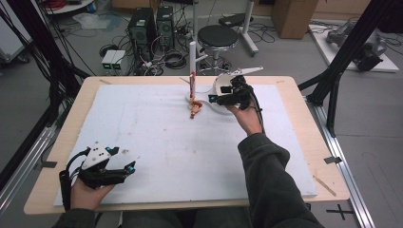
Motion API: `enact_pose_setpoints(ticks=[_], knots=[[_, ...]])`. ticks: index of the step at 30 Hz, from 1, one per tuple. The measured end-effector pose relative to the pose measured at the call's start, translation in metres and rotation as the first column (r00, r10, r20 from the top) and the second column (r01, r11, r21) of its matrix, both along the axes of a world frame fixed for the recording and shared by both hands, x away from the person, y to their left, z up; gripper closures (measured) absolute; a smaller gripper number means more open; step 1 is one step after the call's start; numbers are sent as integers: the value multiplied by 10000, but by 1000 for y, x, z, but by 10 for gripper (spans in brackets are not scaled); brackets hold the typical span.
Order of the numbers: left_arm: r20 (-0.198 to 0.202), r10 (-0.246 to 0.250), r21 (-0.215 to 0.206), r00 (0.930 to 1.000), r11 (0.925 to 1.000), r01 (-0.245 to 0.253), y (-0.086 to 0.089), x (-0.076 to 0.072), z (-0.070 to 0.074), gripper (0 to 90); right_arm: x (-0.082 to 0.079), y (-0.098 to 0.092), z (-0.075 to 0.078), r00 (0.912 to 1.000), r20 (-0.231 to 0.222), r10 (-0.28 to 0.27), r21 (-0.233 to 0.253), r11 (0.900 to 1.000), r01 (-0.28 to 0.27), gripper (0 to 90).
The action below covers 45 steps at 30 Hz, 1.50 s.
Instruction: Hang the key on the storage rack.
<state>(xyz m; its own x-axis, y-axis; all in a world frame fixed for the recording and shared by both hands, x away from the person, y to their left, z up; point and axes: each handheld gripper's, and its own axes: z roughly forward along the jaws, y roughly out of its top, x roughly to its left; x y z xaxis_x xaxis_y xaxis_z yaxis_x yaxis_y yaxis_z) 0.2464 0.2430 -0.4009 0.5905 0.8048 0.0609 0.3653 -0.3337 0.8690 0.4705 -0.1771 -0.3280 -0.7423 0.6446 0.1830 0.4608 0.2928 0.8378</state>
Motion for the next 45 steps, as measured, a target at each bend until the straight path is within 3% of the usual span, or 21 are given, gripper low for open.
enact_pose_setpoints(ticks=[45], knots=[[19,-14,-27,10000,10000,14,-2,0,0,232,-24,-3,-10,9997,250,70,-41,10000,-69,165]])
